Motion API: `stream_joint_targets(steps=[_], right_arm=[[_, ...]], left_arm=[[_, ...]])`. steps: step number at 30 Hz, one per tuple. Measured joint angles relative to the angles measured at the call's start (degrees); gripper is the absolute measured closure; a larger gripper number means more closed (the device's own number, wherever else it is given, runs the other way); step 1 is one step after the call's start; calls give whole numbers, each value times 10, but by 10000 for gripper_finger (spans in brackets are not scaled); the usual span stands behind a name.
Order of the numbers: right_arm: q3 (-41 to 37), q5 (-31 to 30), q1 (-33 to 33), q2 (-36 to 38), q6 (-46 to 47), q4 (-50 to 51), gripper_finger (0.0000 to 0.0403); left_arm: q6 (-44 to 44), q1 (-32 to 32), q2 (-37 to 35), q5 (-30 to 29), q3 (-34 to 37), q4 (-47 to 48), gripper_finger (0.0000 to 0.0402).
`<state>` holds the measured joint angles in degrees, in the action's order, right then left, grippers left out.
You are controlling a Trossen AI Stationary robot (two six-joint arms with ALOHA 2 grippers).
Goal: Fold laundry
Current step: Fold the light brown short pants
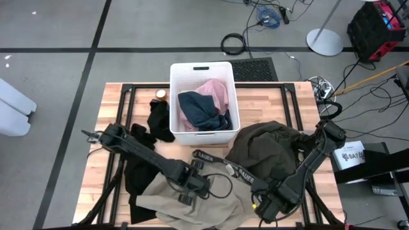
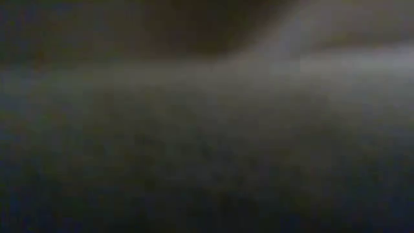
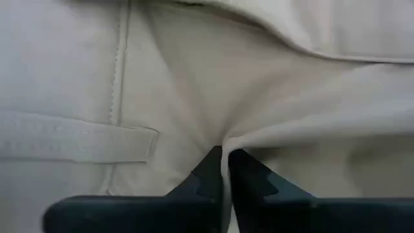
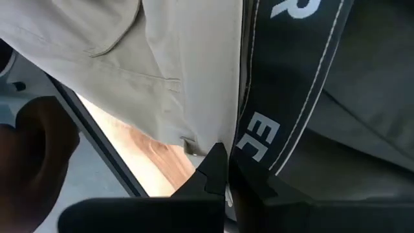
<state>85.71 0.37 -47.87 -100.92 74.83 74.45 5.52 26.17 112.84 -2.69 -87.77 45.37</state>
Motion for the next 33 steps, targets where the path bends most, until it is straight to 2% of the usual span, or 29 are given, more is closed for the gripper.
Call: stream_joint_targets(steps=[3, 9, 13, 16, 21, 27, 30, 33], right_arm=[[0, 1, -1, 0, 0, -6, 403], [0, 1, -3, 0, -3, -9, 403], [0, 0, -2, 0, -3, -11, 403], [0, 0, -2, 0, -4, -13, 403], [0, 0, -2, 0, -8, -23, 403], [0, 0, -2, 0, -28, -24, 403], [0, 0, -2, 0, -36, -24, 403], [0, 0, -2, 0, -35, -25, 403]], left_arm=[[0, 0, -22, 26, -7, 4, 332], [4, 1, -83, 28, -14, 53, 251], [31, -4, -136, -2, -14, 111, 215], [51, -21, -182, -26, 6, 114, 202], [111, -80, -265, -7, 98, 31, 198], [304, -136, -323, 90, 257, -145, 198], [377, -143, -323, 56, 306, -164, 198], [390, -143, -318, -12, 341, -178, 198]])
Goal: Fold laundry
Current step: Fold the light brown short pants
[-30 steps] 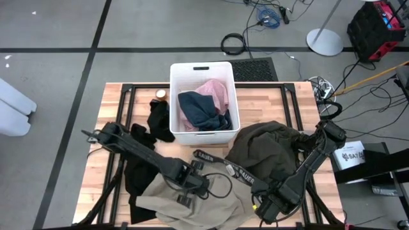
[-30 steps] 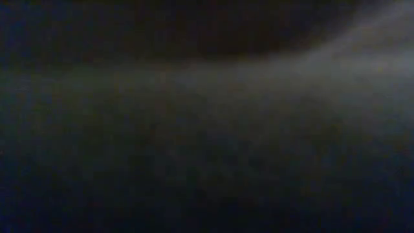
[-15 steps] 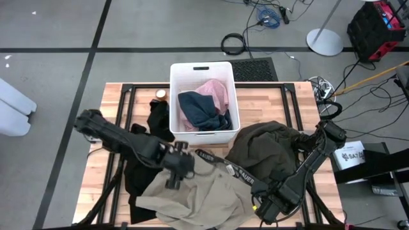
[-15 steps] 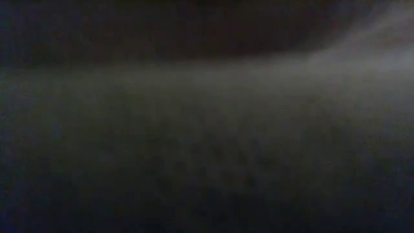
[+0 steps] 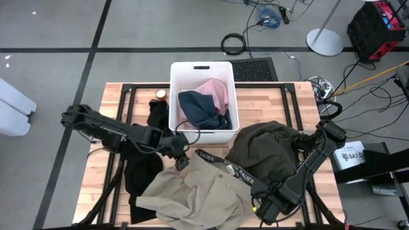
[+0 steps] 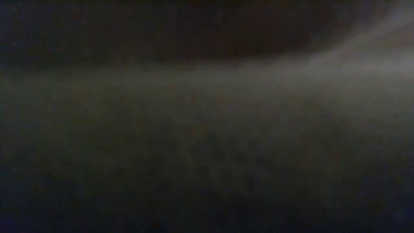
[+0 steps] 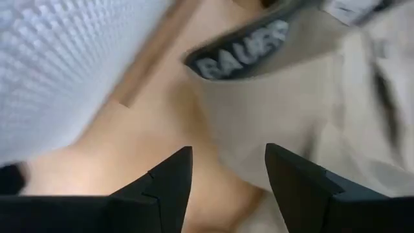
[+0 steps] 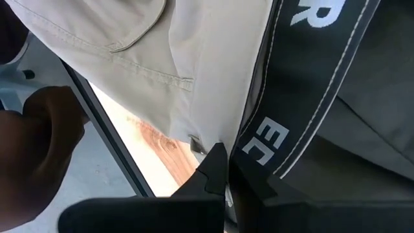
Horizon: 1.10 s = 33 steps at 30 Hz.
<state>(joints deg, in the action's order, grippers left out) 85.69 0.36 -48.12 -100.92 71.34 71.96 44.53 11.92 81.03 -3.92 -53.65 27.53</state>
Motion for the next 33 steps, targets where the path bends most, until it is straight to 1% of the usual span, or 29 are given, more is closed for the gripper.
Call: stream_joint_targets(steps=[2, 4, 6, 10, 16, 20, 23, 28, 31, 33], right_arm=[[0, 0, 0, 0, 0, 0, 403], [0, 0, 0, 0, 0, -2, 403], [0, 0, 0, 0, 0, -5, 403], [0, 0, 0, 0, 0, -7, 403], [0, 0, 0, 0, 0, -9, 403], [0, 0, 0, 0, -1, -10, 403], [0, 0, 0, 0, -2, -11, 403], [0, 0, 0, 0, -2, -14, 403], [0, 0, 0, 0, -2, -14, 403], [0, 0, 0, 0, -2, -14, 403]], left_arm=[[-4, 0, 0, -17, 22, -36, 198], [-16, 1, 0, -17, 38, -93, 198], [-31, 4, 0, -19, 48, -123, 198], [-41, 11, 17, -57, 54, -126, 198], [-49, 33, 56, -69, 54, -157, 198], [-46, 56, 82, -104, 54, -187, 198], [-45, 63, 97, -129, 54, -195, 198], [-45, 63, 118, -140, 54, -199, 199], [-45, 63, 134, -145, 54, -199, 210], [-45, 63, 147, -145, 54, -199, 233]])
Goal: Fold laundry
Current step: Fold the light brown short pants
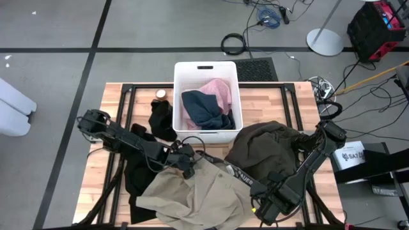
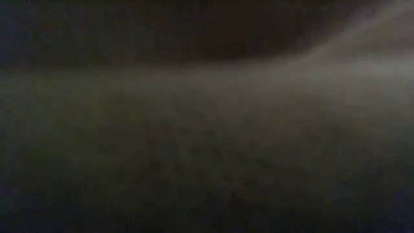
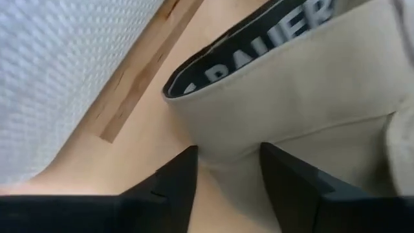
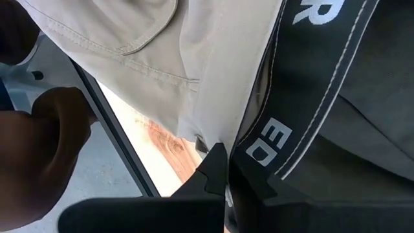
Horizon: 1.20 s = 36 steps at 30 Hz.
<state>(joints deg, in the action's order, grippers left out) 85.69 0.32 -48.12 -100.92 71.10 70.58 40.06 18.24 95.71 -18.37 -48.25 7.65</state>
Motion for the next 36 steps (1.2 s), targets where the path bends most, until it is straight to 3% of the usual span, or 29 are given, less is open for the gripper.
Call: stream_joint_targets(steps=[6, 19, 26, 33, 36], right_arm=[[0, 0, 0, 0, -2, -1, 403], [0, -2, 0, 0, -4, -1, 403], [0, -2, 0, 0, -4, -1, 403], [0, -2, 1, 0, -7, -1, 403], [0, -2, 1, 0, -4, -1, 403]], left_arm=[[-19, 7, 5, 3, -1, 3, 381], [-89, 94, -137, -22, -61, 6, 398], [-59, 94, -123, -30, -60, 61, 343], [-9, 57, -80, -30, -57, 72, 239], [35, 36, -65, 3, -57, 80, 191]])
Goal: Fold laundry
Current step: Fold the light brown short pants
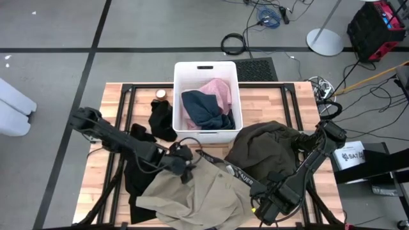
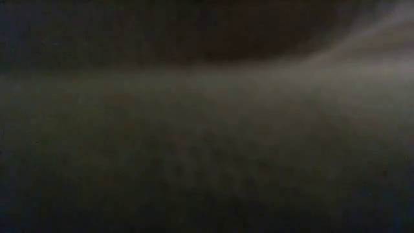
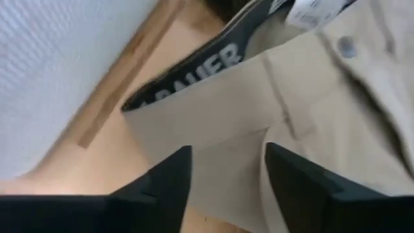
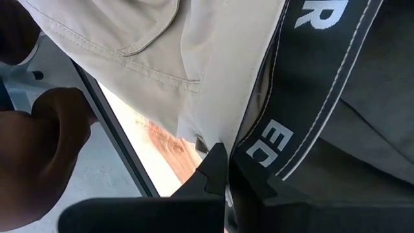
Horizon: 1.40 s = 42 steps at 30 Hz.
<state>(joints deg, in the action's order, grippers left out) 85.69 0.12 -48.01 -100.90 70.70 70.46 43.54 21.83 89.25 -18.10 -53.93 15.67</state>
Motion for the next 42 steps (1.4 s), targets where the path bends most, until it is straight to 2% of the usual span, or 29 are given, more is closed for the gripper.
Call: stream_joint_targets(steps=[4, 9, 14, 20, 23, 26, 33, 34, 38, 42], right_arm=[[0, 0, 0, 0, 0, -1, 403], [0, 0, 0, 0, 0, -4, 403], [0, 0, 0, 0, -2, -6, 403], [0, 0, 0, 0, -4, -11, 403], [0, 0, 0, 0, -5, -13, 403], [0, 0, 0, 0, -6, -13, 403], [0, -4, 0, 0, -9, -14, 403], [0, -4, 0, 0, -9, -14, 403], [0, -3, 0, 0, -14, -15, 403], [0, -1, 6, 1, -25, -20, 403]], left_arm=[[12, -14, 24, 11, 0, -2, 136], [11, -25, 61, -49, 0, -3, 91], [11, -41, 114, -59, 0, -19, 81], [-10, -50, 168, -8, -7, -67, 90], [-12, -53, 172, 2, -18, -59, 116], [-19, -53, 173, 0, -18, -59, 168], [-42, -45, 174, -10, -18, -69, 372], [-48, -41, 173, -15, -18, -70, 382], [-55, -22, 152, -22, -15, -61, 378], [-66, -6, 90, -35, -14, -48, 381]])
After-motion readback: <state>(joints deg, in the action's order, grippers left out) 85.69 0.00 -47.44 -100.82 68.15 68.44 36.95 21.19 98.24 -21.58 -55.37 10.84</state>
